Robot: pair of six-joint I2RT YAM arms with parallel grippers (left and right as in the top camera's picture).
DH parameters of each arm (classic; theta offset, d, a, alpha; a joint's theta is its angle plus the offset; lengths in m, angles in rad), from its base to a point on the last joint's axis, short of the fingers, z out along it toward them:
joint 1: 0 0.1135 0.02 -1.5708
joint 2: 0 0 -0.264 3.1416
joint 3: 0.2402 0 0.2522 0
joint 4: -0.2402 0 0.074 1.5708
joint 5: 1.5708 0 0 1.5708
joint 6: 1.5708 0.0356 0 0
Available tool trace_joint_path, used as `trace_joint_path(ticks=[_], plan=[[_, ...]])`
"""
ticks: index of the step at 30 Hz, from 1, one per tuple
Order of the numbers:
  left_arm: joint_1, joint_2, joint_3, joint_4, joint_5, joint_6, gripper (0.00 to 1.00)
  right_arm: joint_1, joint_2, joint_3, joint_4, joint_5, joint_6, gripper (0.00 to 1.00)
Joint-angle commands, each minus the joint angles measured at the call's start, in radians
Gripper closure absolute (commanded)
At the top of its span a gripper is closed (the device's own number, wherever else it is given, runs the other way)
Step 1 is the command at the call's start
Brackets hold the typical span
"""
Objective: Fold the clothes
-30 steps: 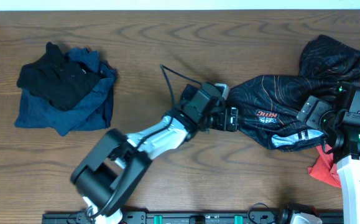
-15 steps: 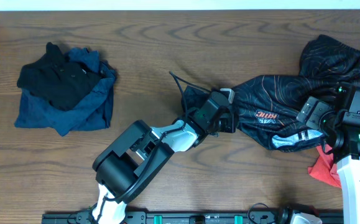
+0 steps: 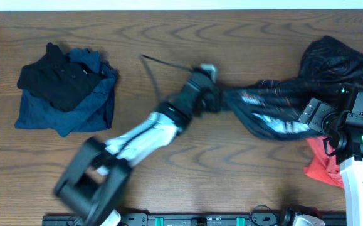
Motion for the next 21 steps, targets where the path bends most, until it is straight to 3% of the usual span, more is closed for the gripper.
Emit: trace_joint_path(ticks=[1, 5, 6, 7, 8, 9, 15, 21], plan=[[0.158, -0.133, 0.091, 0.0, -0.19, 0.163, 0.94, -0.008, -0.008, 0.009, -0.001, 0.01, -0.002, 0.01], [0.33, -0.138, 0.136, -0.045, -0.158, 0.138, 0.94, -0.008, -0.008, 0.009, -0.01, 0.01, -0.002, 0.01], [0.36, -0.135, 0.135, -0.072, -0.136, 0.128, 0.75, -0.008, -0.008, 0.009, -0.013, 0.009, -0.002, 0.01], [0.383, -0.131, 0.135, -0.103, -0.107, 0.129, 0.43, -0.008, -0.008, 0.009, -0.017, 0.004, -0.003, 0.01], [0.403, -0.126, 0.135, -0.146, -0.073, 0.129, 0.18, -0.008, -0.008, 0.009, -0.02, -0.006, -0.008, 0.01], [0.415, -0.121, 0.135, -0.188, -0.043, 0.129, 0.02, -0.008, -0.007, 0.009, -0.021, -0.019, -0.02, 0.01], [0.379, -0.114, 0.135, -0.461, 0.113, 0.129, 0.02, -0.008, -0.004, 0.009, -0.047, -0.11, -0.067, 0.01], [0.229, -0.112, 0.123, -0.631, 0.145, 0.179, 0.02, 0.015, 0.018, -0.016, -0.082, -0.456, -0.163, 0.01]])
